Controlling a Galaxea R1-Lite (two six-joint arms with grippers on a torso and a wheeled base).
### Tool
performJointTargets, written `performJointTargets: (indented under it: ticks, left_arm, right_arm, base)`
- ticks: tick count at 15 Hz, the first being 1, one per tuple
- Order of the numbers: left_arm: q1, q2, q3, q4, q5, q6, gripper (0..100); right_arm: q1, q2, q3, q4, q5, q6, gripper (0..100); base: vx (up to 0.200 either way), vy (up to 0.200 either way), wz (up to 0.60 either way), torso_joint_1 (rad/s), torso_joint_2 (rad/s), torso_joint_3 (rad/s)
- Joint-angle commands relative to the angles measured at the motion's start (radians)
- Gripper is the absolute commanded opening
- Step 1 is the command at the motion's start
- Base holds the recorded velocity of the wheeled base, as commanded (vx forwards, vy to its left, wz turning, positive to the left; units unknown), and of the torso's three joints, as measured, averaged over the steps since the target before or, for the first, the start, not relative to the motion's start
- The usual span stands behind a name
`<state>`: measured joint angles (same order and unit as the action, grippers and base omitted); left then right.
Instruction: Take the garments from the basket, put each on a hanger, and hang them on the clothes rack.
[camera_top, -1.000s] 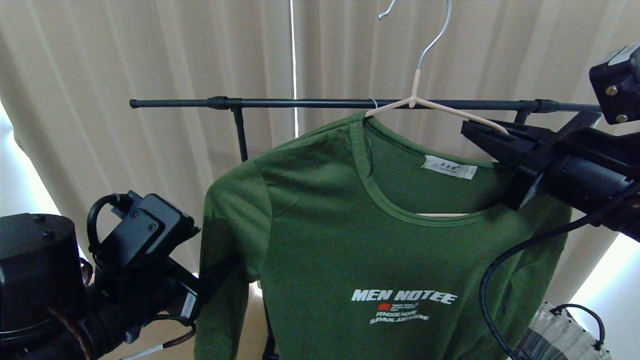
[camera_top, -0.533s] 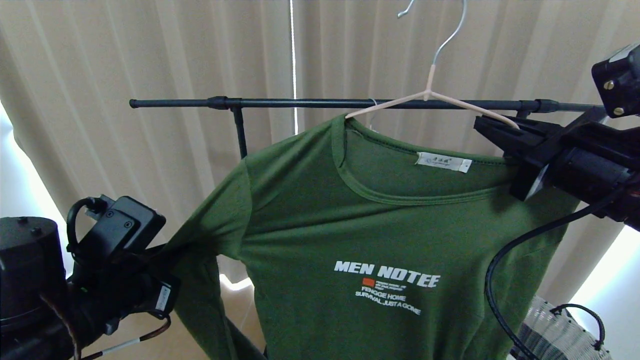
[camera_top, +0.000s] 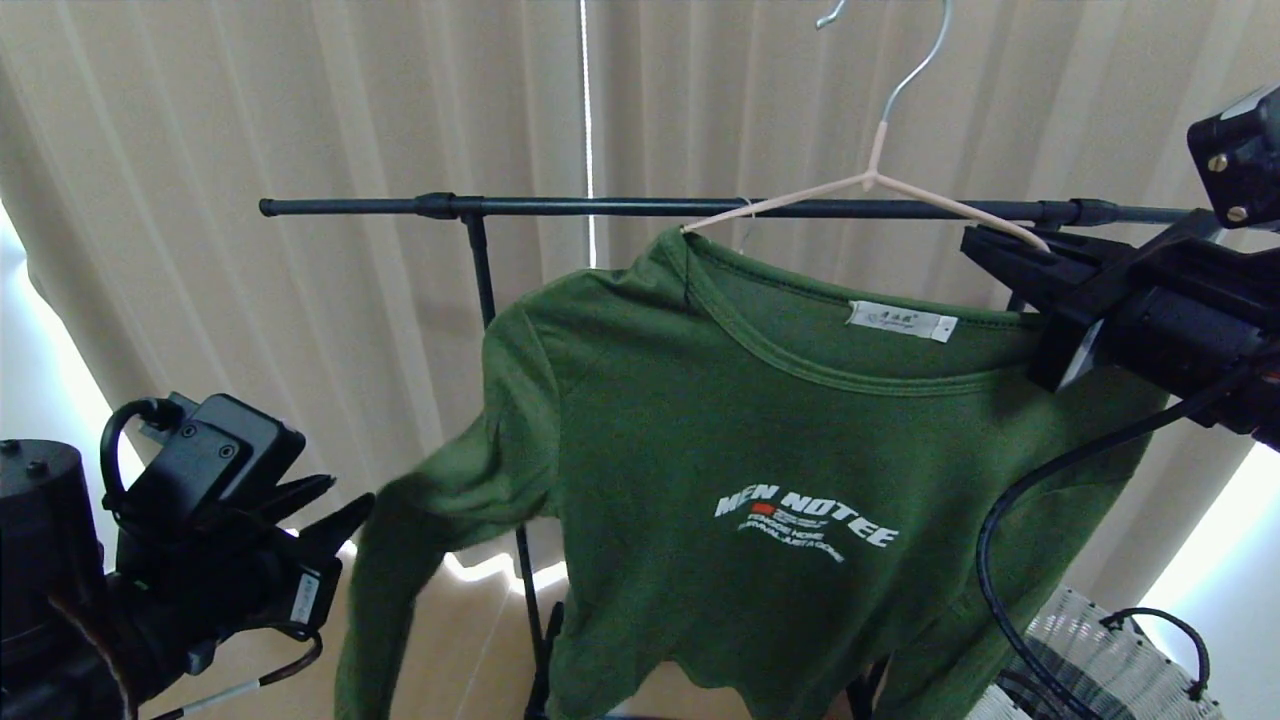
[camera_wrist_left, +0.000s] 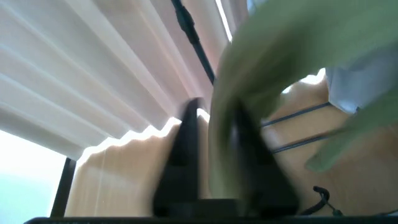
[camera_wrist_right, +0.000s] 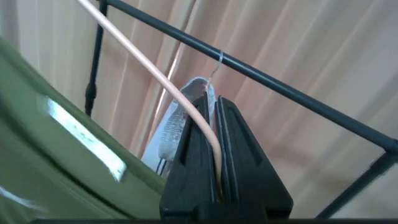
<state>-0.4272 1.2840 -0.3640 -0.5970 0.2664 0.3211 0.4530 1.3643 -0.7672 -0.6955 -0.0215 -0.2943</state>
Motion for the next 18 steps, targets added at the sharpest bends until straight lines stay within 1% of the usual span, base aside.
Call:
performJointTargets:
  ticks: [1, 2, 3, 4, 5, 6, 7, 8, 10, 12, 13, 14, 16, 18]
  left_arm:
    - [-0.001, -0.009, -0.003, -0.001, -0.003, 0.0, 100]
    - [-0.002, -0.025, -0.001, -0.001, -0.01, -0.002, 100]
    - [-0.005, -0.046, 0.0, -0.001, -0.042, -0.007, 100]
    - [-0.005, -0.071, 0.0, 0.0, -0.081, -0.008, 100]
    - [-0.007, -0.091, 0.004, 0.0, -0.099, -0.01, 100]
    - [-0.008, -0.111, 0.008, 0.0, -0.101, -0.011, 100]
    - [-0.019, -0.127, 0.011, 0.0, -0.104, -0.016, 100]
    - [-0.038, -0.14, 0.011, 0.0, -0.104, -0.042, 100]
    - [-0.065, -0.164, 0.011, 0.0, -0.105, -0.105, 100]
    - [-0.068, -0.187, 0.03, 0.0, -0.105, -0.135, 100]
    - [-0.067, -0.207, 0.047, 0.0, -0.105, -0.139, 100]
    - [-0.065, -0.226, 0.066, 0.0, -0.105, -0.137, 100]
    - [-0.064, -0.259, 0.103, -0.001, -0.104, -0.139, 100]
    - [-0.064, -0.296, 0.131, -0.001, -0.104, -0.165, 100]
  right_arm:
    - [0.001, 0.007, -0.001, 0.001, -0.003, 0.0, 0]
    - [0.0, 0.006, -0.001, 0.002, -0.005, 0.0, 0]
    - [-0.004, 0.006, -0.001, 0.004, -0.008, -0.002, 0]
    - [-0.025, 0.007, -0.001, 0.004, -0.008, -0.003, 0]
    - [-0.039, 0.007, -0.001, 0.004, -0.008, -0.005, 0]
    - [-0.077, 0.009, 0.002, 0.007, -0.008, -0.005, 0]
    - [-0.091, 0.009, 0.002, 0.018, -0.008, -0.005, 0]
    - [-0.102, 0.006, 0.0, 0.036, -0.008, -0.005, 0]
    - [-0.152, 0.003, 0.005, 0.077, -0.008, -0.005, 0]
    - [-0.189, -0.001, 0.009, 0.1, -0.011, -0.005, 0]
    - [-0.209, -0.004, 0.014, 0.111, -0.012, -0.006, 0]
    - [-0.235, -0.008, 0.019, 0.128, -0.014, -0.006, 0]
    - [-0.32, -0.037, 0.025, 0.203, -0.038, -0.034, 0]
    - [-0.41, -0.093, 0.036, 0.312, -0.061, -0.066, 0]
  base:
    - [0.0, 0.0, 0.0, 0.0, 0.0, 0.0]
    - [0.0, 0.0, 0.0, 0.0, 0.0, 0.0]
    - [0.0, 0.0, 0.0, 0.0, 0.0, 0.0]
    - [0.0, 0.0, 0.0, 0.0, 0.0, 0.0]
    - [0.0, 0.0, 0.0, 0.0, 0.0, 0.0]
    - [0.0, 0.0, 0.0, 0.0, 0.0, 0.0]
    - [0.0, 0.0, 0.0, 0.0, 0.0, 0.0]
    - [0.0, 0.0, 0.0, 0.0, 0.0, 0.0]
    - [0.0, 0.0, 0.0, 0.0, 0.0, 0.0]
    - [0.0, 0.0, 0.0, 0.0, 0.0, 0.0]
    - [0.0, 0.0, 0.0, 0.0, 0.0, 0.0]
    - [0.0, 0.0, 0.0, 0.0, 0.0, 0.0]
    - [0.0, 0.0, 0.0, 0.0, 0.0, 0.0]
    - [0.0, 0.0, 0.0, 0.0, 0.0, 0.0]
